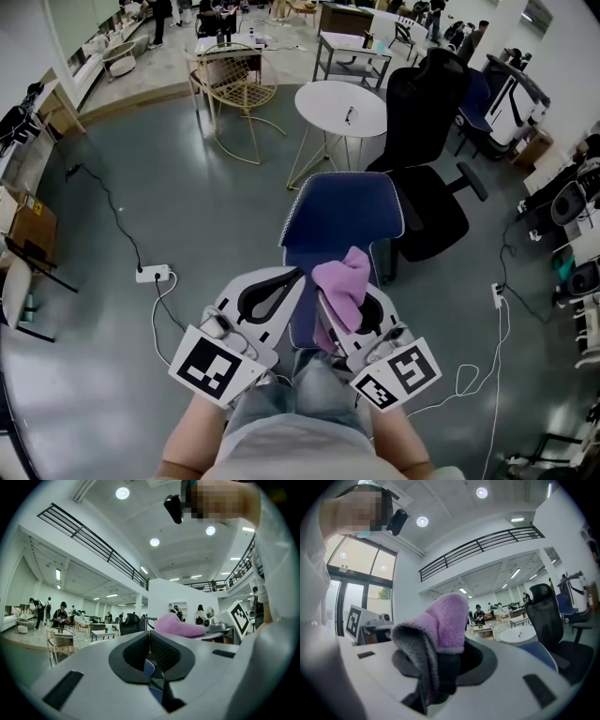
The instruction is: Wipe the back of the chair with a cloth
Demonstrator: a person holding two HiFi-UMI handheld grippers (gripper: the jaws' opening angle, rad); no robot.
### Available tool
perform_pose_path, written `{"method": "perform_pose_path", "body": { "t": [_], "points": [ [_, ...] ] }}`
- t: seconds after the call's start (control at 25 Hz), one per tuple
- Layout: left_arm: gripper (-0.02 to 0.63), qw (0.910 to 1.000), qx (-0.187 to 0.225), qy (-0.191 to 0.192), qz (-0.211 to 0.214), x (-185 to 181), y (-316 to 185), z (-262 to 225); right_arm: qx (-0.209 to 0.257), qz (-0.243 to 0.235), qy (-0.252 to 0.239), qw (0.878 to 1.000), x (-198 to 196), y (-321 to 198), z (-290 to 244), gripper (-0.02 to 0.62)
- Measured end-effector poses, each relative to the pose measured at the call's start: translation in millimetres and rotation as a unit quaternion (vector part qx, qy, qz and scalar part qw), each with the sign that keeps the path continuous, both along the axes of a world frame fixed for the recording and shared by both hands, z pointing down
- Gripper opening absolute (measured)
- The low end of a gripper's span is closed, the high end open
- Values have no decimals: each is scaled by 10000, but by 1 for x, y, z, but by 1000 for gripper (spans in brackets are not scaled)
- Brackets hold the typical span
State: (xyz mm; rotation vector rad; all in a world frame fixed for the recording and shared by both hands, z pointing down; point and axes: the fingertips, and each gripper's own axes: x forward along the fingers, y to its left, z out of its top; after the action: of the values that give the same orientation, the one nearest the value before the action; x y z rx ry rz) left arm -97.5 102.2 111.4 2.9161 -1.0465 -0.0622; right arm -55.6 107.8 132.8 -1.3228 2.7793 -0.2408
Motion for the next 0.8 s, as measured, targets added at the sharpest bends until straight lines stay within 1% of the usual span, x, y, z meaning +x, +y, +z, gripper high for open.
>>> {"method": "perform_pose_path", "body": {
  "t": [0.32,0.48,0.8],
  "points": [
    [15,9993,30,-62,-358,7,-45,1,-13,-311,-68,9995,8,-55,4,142],
    [15,9987,-15,-69,-498,16,-71,5,-97,-423,-45,9990,18,-86,13,143],
    [15,9977,-228,-78,-627,31,-117,24,-381,-389,183,9984,39,-142,43,143]
  ]
}}
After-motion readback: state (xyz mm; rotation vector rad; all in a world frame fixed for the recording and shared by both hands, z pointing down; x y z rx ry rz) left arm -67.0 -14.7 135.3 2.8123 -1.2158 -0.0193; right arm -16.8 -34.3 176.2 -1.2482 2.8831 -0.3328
